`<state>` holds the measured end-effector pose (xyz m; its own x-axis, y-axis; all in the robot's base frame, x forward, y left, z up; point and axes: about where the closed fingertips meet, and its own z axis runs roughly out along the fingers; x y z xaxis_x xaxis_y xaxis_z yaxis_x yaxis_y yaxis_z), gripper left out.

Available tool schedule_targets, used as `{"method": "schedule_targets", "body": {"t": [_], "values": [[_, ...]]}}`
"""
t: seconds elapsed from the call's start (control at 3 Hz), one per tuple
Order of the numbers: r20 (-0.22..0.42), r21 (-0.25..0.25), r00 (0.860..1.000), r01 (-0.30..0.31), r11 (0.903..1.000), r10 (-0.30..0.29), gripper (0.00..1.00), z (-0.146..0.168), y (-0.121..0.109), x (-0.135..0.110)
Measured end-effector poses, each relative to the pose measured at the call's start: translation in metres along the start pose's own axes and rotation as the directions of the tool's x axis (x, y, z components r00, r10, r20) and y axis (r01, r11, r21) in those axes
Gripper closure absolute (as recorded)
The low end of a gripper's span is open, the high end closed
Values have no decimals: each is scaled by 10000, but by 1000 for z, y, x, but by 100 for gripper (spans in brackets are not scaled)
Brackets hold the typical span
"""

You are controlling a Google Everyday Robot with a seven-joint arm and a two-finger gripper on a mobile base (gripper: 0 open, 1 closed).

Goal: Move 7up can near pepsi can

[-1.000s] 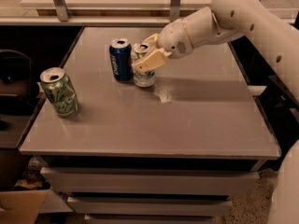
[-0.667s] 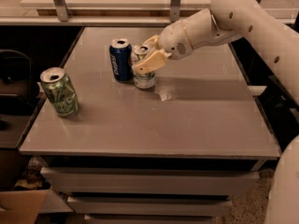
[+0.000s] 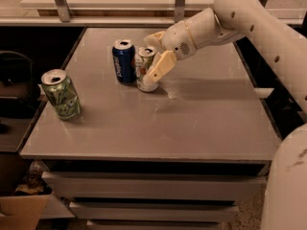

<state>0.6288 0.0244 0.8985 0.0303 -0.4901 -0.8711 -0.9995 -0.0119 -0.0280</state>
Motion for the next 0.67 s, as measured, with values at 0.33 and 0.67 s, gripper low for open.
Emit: {"method": "schedule_targets", "body": {"t": [0.33, 0.67], "values": [[-107, 15, 9999, 91, 10000, -91, 0, -7, -2, -3], [-298, 221, 9994, 192, 9996, -185, 0, -22, -2, -5]]}}
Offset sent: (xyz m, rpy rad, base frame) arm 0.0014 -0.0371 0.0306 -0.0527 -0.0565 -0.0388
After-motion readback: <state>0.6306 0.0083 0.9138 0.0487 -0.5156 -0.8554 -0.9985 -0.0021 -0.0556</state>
